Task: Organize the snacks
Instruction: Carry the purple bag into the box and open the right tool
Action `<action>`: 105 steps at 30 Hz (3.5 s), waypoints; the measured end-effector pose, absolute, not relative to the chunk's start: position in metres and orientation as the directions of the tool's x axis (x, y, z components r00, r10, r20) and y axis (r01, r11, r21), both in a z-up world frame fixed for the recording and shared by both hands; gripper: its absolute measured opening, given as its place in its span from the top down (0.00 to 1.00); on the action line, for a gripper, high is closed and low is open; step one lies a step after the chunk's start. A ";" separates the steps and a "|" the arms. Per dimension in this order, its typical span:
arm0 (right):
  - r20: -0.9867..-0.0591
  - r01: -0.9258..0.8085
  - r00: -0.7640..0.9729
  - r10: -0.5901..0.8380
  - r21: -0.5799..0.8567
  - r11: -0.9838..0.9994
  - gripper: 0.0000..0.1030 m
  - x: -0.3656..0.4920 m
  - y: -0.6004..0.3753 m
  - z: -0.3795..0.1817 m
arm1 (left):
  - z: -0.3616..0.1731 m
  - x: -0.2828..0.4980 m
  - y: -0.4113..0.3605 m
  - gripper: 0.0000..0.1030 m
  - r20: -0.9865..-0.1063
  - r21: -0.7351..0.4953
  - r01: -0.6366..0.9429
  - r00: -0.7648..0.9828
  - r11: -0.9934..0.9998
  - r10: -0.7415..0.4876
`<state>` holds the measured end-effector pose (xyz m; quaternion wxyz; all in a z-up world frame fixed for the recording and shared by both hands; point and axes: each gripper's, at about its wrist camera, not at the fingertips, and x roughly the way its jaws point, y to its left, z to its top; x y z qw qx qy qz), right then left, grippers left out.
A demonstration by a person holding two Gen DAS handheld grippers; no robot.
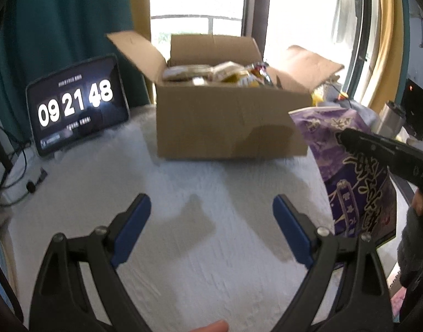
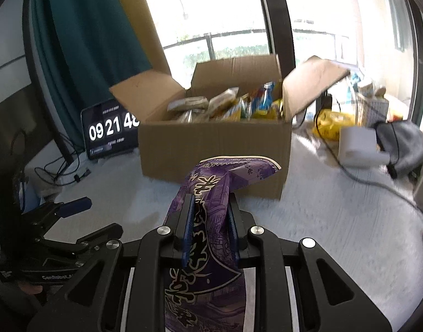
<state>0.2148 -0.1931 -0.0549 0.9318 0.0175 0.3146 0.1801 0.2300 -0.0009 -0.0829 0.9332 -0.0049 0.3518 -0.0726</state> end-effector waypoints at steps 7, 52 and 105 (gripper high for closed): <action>-0.530 -0.312 0.783 0.325 0.117 0.943 0.77 0.250 -0.208 -0.027 | -0.052 0.257 0.000 0.12 -0.582 -0.008 0.111 0.808 0.994 -0.095; -0.461 -0.026 0.882 -0.103 -0.265 0.964 0.77 0.495 -0.212 -0.015 | 0.003 0.451 0.006 0.12 -0.450 -0.030 0.062 0.891 0.998 -0.069; -0.525 -0.254 0.842 0.128 -0.175 0.951 0.46 0.358 -0.157 0.028 | 0.033 0.336 0.016 0.12 -0.426 -0.075 0.034 0.903 0.997 -0.063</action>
